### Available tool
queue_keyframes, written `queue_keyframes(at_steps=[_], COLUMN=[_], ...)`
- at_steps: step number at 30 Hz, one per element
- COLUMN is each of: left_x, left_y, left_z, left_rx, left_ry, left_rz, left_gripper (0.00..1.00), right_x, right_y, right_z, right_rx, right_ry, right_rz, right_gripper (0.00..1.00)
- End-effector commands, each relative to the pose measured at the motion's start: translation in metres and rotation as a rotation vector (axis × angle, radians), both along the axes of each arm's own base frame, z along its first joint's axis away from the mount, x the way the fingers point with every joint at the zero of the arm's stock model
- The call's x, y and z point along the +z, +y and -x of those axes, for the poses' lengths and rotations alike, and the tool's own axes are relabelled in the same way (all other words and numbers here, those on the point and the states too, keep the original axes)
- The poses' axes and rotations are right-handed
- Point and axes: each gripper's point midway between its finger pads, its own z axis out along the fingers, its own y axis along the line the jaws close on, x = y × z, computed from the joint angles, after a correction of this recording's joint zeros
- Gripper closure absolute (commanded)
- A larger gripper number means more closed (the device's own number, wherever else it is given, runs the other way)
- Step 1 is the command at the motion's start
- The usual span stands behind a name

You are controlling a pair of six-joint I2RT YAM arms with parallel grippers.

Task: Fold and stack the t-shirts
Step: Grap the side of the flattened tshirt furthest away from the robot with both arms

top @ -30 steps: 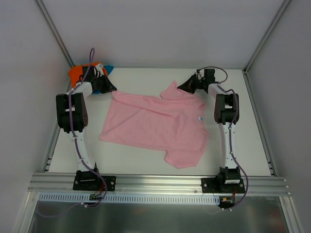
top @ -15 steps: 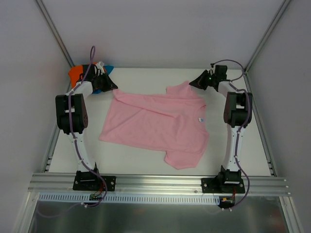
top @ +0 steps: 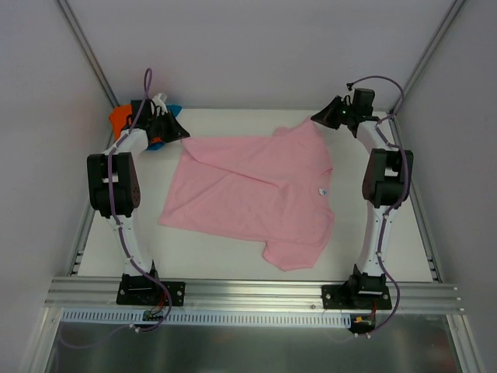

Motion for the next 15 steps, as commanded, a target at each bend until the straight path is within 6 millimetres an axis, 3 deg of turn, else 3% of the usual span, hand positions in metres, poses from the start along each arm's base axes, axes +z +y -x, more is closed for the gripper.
queue_keyframes(at_steps=[1, 8, 15], left_x=[0.045, 0.056, 0.055], left_y=[-0.008, -0.013, -0.038], left_z=[-0.002, -0.013, -0.025], left_rx=[-0.031, -0.014, -0.061], left_ry=[-0.119, -0.214, -0.276], left_rz=[-0.007, 0.022, 0.045], left_gripper=[1.0, 1.0, 1.0], right_x=[0.072, 0.097, 0.104], right_y=[-0.02, -0.046, -0.048], right_z=[-0.004, -0.009, -0.006], right_rx=[-0.028, -0.065, -0.055], right_ry=[-0.156, -0.199, -0.218], right_rz=[0.044, 0.047, 0.046], right_gripper=[1.0, 1.0, 1.0])
